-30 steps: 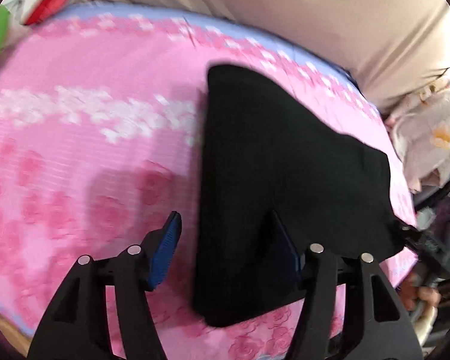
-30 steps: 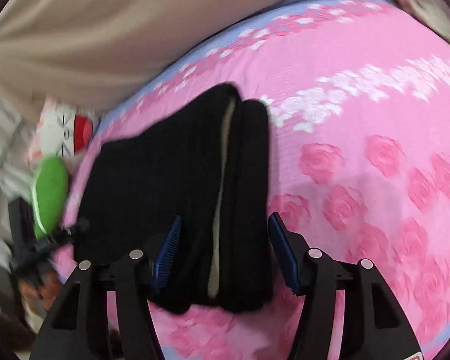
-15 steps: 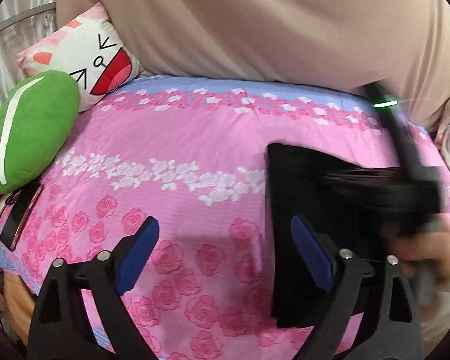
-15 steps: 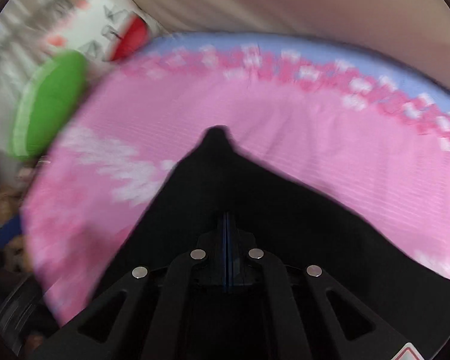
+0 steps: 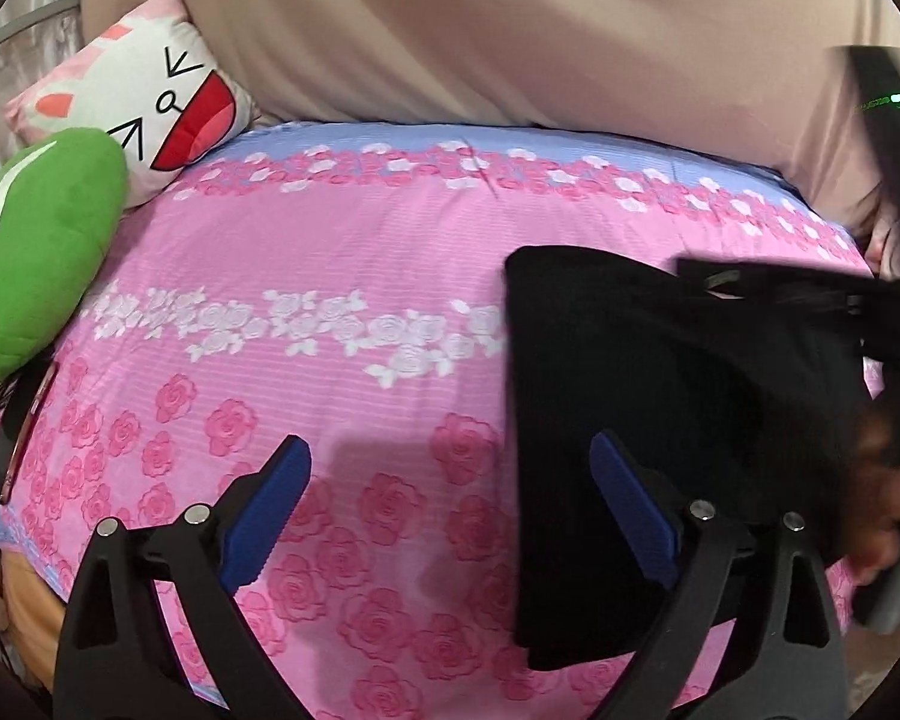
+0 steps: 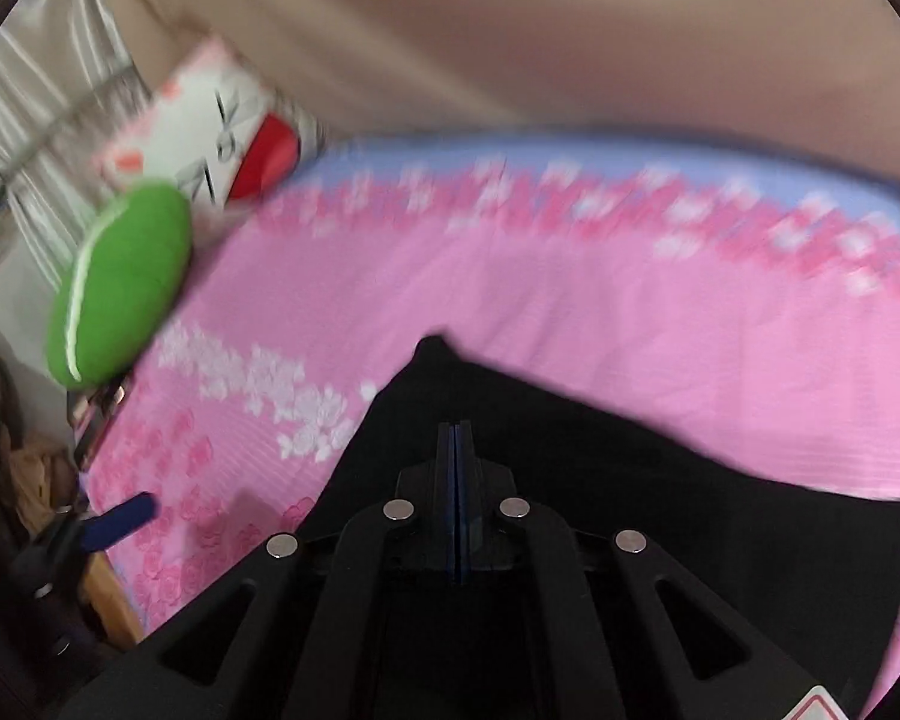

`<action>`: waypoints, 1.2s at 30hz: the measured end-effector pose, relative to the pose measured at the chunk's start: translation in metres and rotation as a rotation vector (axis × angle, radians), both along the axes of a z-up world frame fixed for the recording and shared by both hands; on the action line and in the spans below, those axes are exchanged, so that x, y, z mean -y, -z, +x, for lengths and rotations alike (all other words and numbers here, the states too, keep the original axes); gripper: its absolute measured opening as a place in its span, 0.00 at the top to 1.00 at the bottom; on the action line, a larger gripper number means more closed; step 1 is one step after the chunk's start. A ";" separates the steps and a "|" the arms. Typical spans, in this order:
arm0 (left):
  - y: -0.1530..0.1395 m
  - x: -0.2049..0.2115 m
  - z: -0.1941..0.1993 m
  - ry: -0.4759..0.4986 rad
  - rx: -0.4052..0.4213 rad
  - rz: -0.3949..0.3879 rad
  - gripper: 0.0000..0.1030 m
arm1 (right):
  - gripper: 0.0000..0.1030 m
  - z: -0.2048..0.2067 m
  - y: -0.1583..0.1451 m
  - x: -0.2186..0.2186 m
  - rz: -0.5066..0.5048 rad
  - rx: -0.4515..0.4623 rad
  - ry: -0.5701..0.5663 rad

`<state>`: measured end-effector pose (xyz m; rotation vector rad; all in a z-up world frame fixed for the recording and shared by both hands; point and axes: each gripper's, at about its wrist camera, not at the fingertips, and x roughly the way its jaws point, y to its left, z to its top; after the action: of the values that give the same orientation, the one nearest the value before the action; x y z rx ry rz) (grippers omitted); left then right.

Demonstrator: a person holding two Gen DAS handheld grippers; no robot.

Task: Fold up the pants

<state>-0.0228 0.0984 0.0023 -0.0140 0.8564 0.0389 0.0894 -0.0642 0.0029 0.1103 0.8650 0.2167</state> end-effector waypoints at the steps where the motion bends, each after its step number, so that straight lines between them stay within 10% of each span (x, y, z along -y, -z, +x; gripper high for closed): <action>1: 0.000 0.004 0.000 0.008 -0.002 -0.002 0.09 | 0.98 -0.007 -0.003 0.012 -0.016 0.011 0.029; 5: 0.003 0.024 0.005 0.041 -0.016 0.006 0.09 | 1.00 -0.013 0.033 0.092 -0.182 -0.085 0.274; 8: 0.004 0.040 0.007 0.061 -0.020 0.024 0.09 | 1.00 -0.037 0.023 0.131 0.078 -0.088 0.285; 16: 0.008 0.067 0.007 0.089 -0.040 0.054 0.09 | 0.75 -0.128 -0.007 0.144 -0.032 0.011 0.298; 24: 0.001 0.098 -0.010 0.184 -0.020 0.054 0.07 | 0.68 -0.173 0.021 0.192 0.249 -0.053 0.321; 31: 0.012 0.110 -0.016 0.193 -0.054 0.080 0.07 | 0.45 -0.146 0.036 0.169 0.265 -0.066 0.222; 34: 0.015 0.103 -0.015 0.172 -0.072 0.061 0.07 | 0.46 -0.138 0.040 0.168 0.276 -0.065 0.221; 36: 0.019 0.100 -0.012 0.161 -0.085 0.051 0.07 | 0.73 -0.135 0.043 0.169 0.263 -0.063 0.238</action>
<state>-0.0350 -0.0019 -0.0167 0.1057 0.9388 -0.0904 -0.0460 -0.2329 -0.0404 0.4652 0.8744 0.1033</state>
